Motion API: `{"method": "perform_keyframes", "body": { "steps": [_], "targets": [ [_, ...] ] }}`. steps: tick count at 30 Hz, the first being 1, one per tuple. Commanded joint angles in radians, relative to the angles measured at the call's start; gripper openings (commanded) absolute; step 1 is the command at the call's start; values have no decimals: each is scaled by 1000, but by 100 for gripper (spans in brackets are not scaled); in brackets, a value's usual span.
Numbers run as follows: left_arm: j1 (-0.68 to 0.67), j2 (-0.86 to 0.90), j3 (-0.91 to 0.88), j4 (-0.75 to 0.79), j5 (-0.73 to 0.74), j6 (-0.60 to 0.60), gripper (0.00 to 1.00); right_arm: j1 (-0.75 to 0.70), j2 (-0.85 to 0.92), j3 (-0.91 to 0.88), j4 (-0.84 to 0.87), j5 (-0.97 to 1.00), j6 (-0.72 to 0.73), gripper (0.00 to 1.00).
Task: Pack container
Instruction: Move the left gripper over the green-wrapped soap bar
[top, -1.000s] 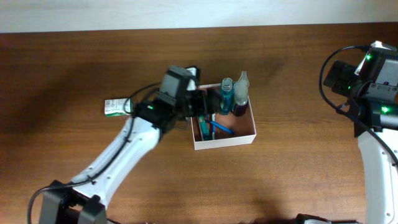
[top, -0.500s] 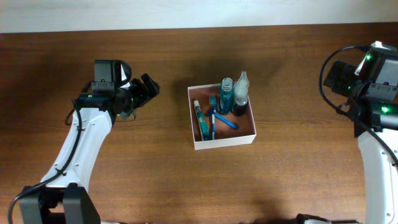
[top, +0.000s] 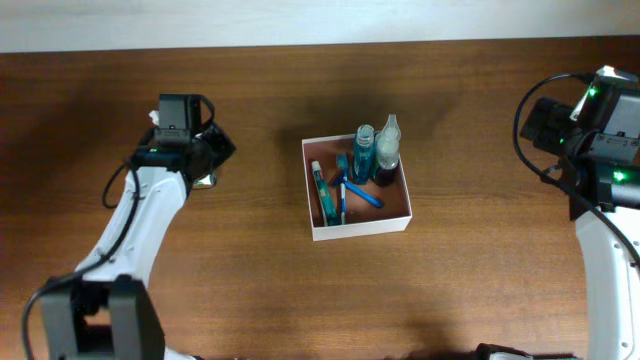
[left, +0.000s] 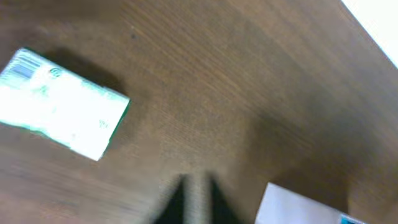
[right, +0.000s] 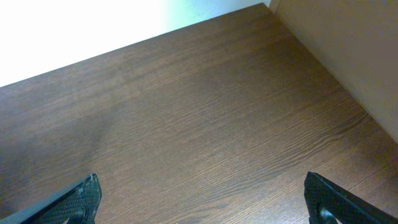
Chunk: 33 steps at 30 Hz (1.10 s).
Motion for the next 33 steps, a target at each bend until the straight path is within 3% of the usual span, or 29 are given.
{"method": "perform_keyframes", "body": {
  "steps": [1, 5, 8, 12, 33],
  "targets": [
    [-5, 89, 9, 74, -31, -2, 1, -6, -10, 15, 3, -1, 2, 99],
    [-5, 170, 9, 258, -83, -2, 1, -6, -10, 15, 3, -1, 2, 99],
    [-5, 181, 9, 309, -177, -3, 1, -6, -10, 15, 3, -1, 2, 99],
    [-5, 198, 9, 326, -259, -3, 1, -6, -10, 15, 3, -1, 2, 99],
    [-5, 289, 9, 313, -277, -2, 1, -6, -10, 15, 3, -1, 2, 98]
  ]
}}
